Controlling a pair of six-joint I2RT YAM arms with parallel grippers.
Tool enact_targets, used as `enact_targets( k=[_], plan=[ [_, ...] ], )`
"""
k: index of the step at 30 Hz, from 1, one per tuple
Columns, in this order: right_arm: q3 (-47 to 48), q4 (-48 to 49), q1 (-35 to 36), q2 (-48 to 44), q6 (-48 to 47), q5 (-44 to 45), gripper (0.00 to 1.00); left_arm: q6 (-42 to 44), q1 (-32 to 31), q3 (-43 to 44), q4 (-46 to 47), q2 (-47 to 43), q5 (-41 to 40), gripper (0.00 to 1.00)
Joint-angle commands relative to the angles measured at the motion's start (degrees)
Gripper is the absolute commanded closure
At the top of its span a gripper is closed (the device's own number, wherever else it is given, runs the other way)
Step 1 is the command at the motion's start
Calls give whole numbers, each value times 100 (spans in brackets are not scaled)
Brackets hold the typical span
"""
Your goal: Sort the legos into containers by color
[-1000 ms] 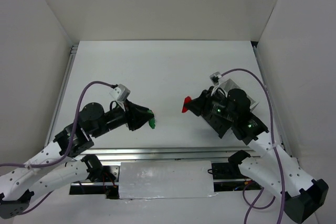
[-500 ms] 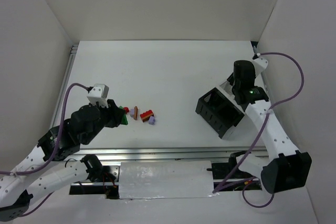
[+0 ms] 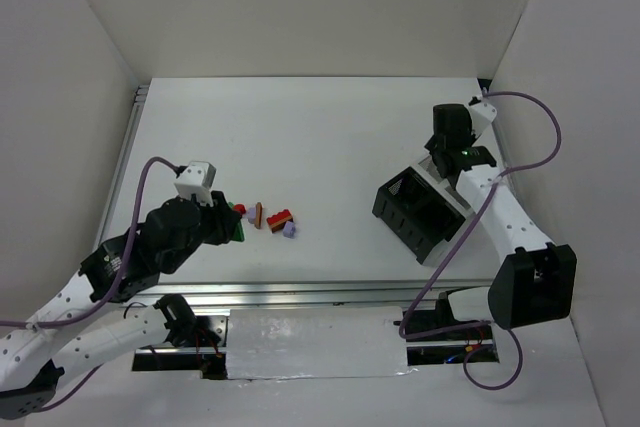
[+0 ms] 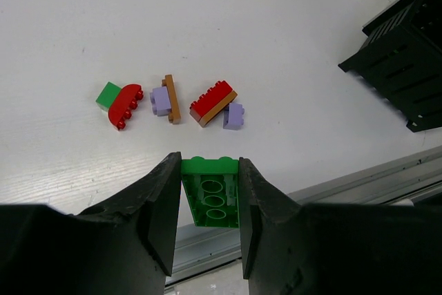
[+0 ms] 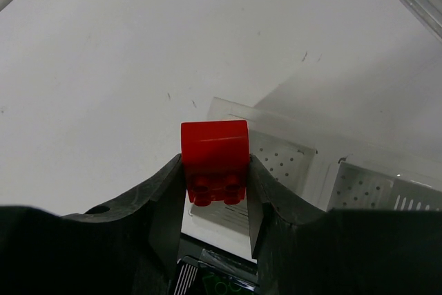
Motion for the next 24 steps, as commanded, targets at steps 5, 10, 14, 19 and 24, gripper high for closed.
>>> enact_targets(
  k=[5, 10, 14, 19, 24],
  plan=[
    [-350, 226, -34, -284, 133, 37, 51, 154, 3, 84, 361, 214, 226, 100],
    [-394, 111, -52, -398, 169, 134, 9, 84, 12, 172, 782, 609, 647, 100],
    [-534, 155, -34, -714, 160, -137, 7, -30, 3, 251, 1283, 1057, 841, 100],
    [-649, 7, -34, -1511, 221, -700, 6, 171, 3, 532, 2267, 1891, 1471, 100],
    [-939, -29, 1, -2576, 248, -1727, 0, 505, -49, 883, 4022, 3007, 2457, 100]
  ],
)
